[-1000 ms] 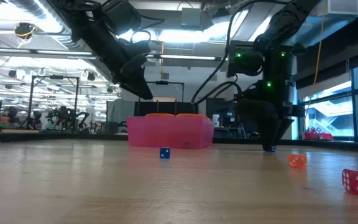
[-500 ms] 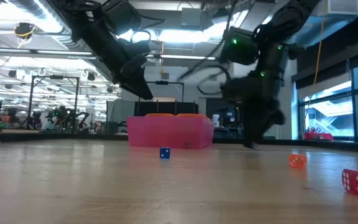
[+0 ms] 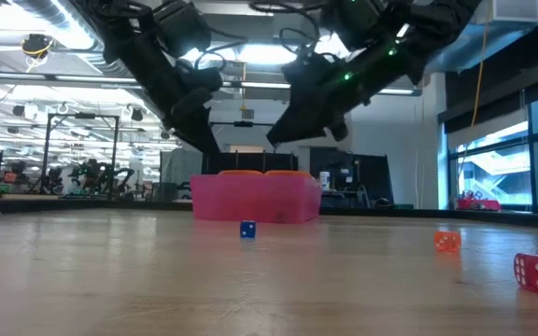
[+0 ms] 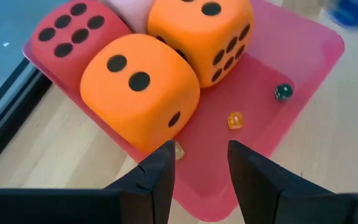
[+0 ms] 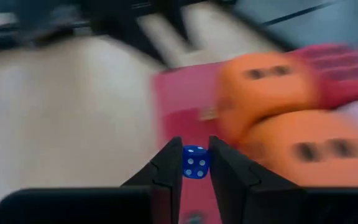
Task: Pick & Place Dice
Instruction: Put the small blue dice into the red bin, then put the top right small blue dice into the red bin
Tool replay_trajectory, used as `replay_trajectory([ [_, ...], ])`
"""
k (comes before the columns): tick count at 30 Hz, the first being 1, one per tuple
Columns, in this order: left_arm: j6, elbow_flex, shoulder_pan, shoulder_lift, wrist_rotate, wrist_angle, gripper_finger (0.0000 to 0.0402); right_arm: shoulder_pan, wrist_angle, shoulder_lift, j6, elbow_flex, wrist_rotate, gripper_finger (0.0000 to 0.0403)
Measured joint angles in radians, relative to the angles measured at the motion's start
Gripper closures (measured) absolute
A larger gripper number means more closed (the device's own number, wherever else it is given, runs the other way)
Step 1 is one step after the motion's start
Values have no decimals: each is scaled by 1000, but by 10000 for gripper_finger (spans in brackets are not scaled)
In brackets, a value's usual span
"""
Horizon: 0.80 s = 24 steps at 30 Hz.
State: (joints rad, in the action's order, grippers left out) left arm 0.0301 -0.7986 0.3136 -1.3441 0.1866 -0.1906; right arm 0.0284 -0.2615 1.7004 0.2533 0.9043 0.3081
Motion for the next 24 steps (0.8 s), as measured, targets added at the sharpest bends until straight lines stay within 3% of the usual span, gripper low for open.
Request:
replay_trajectory([
  [3,-2,0,0,0,-5,-6,258,19,11,0,-77,0,69,334],
  [7,-9,0,0,0,-5,-5,258,40,37,0,-184,0,-18,327],
  [11,-15,0,0,0,-5,-4,258,56,40,0,-211,0,-39,304],
  [21,-17,0,0,0,-6,-4,258,88,84,0,-191,0,-36,216],
  [24,-50,0,0,0,-49,12,258,90,88,0,-148,0,-36,199],
])
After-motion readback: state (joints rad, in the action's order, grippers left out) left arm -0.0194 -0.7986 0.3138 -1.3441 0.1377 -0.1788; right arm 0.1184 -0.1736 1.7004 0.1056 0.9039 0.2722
